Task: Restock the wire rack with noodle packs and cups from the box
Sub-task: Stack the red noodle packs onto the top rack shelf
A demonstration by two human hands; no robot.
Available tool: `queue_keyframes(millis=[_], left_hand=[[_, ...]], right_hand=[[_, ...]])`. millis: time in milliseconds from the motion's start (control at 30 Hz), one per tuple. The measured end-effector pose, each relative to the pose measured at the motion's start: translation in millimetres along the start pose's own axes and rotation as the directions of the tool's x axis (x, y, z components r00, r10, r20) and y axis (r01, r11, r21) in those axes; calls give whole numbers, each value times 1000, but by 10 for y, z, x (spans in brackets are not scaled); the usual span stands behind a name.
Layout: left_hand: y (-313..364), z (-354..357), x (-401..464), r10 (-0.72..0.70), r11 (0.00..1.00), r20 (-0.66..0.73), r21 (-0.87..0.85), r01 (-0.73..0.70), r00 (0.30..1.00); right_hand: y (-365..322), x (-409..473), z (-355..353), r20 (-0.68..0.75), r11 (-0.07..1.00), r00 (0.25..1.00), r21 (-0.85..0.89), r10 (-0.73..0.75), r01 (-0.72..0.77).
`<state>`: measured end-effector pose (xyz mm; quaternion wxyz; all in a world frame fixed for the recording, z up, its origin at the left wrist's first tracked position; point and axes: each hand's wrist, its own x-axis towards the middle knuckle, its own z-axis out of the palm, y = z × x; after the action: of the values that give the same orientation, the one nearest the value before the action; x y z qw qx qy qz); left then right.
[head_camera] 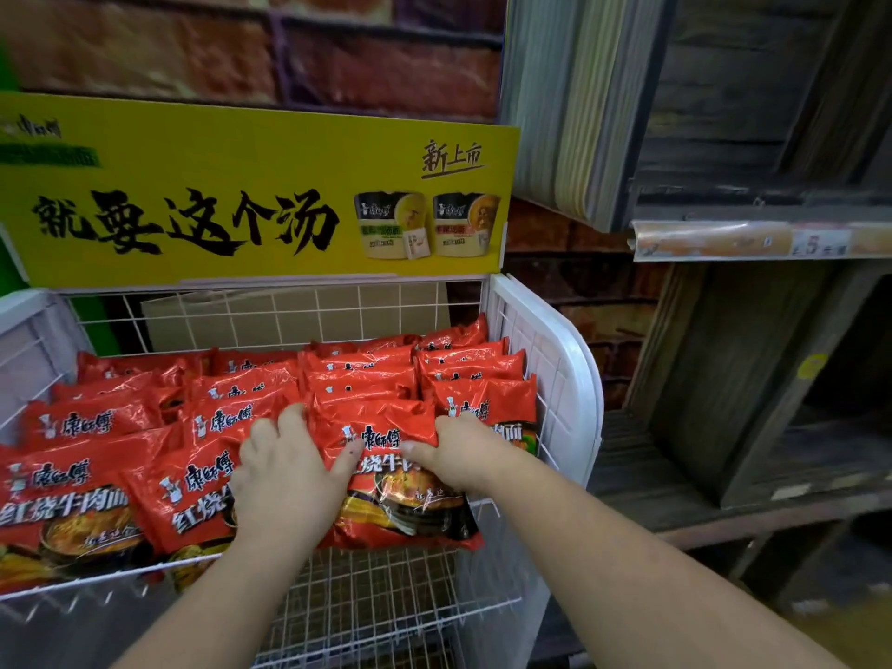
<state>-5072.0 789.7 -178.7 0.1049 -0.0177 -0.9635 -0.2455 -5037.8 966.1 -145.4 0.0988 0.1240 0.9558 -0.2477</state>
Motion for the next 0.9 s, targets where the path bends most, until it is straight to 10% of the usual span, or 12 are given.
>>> queue_keyframes(millis=[333, 667, 900], left_hand=[[594, 177, -208, 204, 910, 209, -401, -107, 956], [-310, -201, 65, -71, 956, 232, 294, -1, 970], [-735, -114, 136, -23, 945, 278, 320, -70, 960]], right_hand=[[416, -105, -448, -301, 990, 949, 124, 95, -60], [310, -4, -333, -286, 985, 949, 147, 134, -94], [268, 126, -289, -261, 966, 944, 210, 203, -150]])
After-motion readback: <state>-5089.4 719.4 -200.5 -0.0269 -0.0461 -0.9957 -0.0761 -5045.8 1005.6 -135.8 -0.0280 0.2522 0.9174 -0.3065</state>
